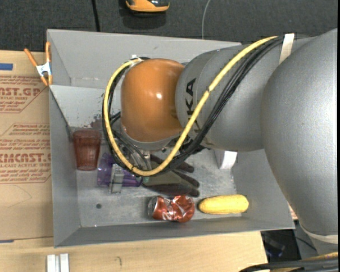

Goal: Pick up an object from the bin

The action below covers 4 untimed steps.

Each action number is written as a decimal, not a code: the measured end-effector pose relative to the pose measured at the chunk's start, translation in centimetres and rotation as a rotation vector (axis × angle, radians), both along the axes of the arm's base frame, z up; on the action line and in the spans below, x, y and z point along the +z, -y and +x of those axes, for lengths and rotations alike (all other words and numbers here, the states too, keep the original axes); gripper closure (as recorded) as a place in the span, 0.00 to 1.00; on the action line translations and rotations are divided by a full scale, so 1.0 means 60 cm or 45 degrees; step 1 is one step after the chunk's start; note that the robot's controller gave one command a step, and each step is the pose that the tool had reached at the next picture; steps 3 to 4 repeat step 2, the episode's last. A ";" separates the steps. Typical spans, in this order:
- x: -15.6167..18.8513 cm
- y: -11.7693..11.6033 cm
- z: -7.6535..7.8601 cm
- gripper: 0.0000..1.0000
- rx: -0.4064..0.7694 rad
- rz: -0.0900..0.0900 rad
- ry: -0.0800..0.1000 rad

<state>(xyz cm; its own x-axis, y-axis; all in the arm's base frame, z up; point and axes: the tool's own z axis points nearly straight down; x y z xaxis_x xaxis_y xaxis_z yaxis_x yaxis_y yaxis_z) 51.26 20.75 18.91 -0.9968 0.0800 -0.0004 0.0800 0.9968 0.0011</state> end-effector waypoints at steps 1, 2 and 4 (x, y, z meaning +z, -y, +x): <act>0.000 0.000 0.000 1.00 0.000 0.000 0.000; 0.068 0.002 -0.001 1.00 0.002 -0.003 -0.010; 0.068 0.002 -0.001 1.00 0.002 -0.003 -0.010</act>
Offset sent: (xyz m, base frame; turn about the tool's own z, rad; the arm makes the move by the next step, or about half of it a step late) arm 0.0028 -0.0035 0.1008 -0.0023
